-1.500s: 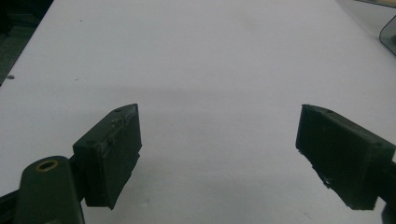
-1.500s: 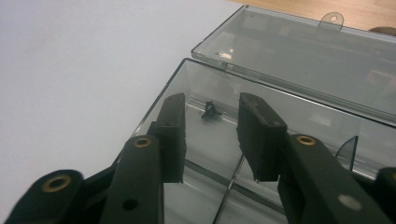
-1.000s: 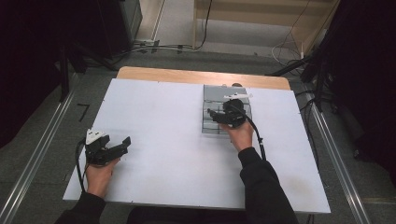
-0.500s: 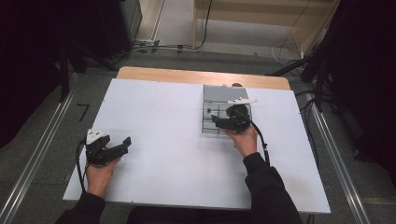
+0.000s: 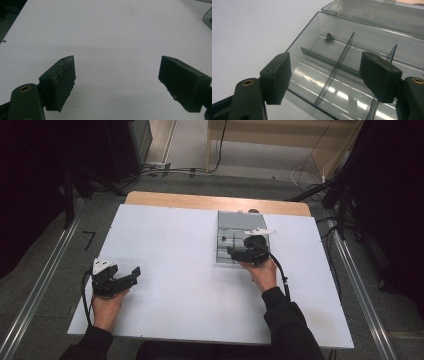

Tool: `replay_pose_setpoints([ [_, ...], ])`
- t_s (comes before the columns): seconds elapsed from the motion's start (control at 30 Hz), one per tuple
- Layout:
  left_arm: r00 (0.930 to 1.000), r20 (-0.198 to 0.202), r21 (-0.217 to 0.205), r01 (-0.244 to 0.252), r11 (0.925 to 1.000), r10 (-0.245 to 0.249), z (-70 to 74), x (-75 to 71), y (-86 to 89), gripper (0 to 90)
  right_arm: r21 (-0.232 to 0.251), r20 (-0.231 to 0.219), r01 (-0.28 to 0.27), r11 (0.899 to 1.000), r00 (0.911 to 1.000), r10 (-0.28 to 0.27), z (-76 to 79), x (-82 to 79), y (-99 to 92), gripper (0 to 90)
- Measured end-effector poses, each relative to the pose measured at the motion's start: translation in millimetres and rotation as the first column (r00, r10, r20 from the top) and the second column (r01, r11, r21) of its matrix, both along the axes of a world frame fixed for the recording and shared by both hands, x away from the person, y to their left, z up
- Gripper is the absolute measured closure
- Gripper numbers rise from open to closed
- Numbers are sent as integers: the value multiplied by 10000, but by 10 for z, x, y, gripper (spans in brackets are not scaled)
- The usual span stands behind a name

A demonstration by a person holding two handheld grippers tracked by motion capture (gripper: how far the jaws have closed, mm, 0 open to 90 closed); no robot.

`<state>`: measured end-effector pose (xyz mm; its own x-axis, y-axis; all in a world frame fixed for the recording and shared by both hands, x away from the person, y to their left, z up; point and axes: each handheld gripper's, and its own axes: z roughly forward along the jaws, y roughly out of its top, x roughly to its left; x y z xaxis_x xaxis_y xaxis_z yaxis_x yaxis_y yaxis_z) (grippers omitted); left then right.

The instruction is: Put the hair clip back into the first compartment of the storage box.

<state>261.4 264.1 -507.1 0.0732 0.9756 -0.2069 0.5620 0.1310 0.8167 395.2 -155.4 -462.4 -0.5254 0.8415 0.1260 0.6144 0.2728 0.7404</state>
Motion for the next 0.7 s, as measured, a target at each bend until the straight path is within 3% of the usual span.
replay_pose_setpoints([
  [0.7,10000,-1,20,23,10000,-23,-2,1,-3,150,61,148,132,9999,9998,-133,-9,-100,-116,196],
])
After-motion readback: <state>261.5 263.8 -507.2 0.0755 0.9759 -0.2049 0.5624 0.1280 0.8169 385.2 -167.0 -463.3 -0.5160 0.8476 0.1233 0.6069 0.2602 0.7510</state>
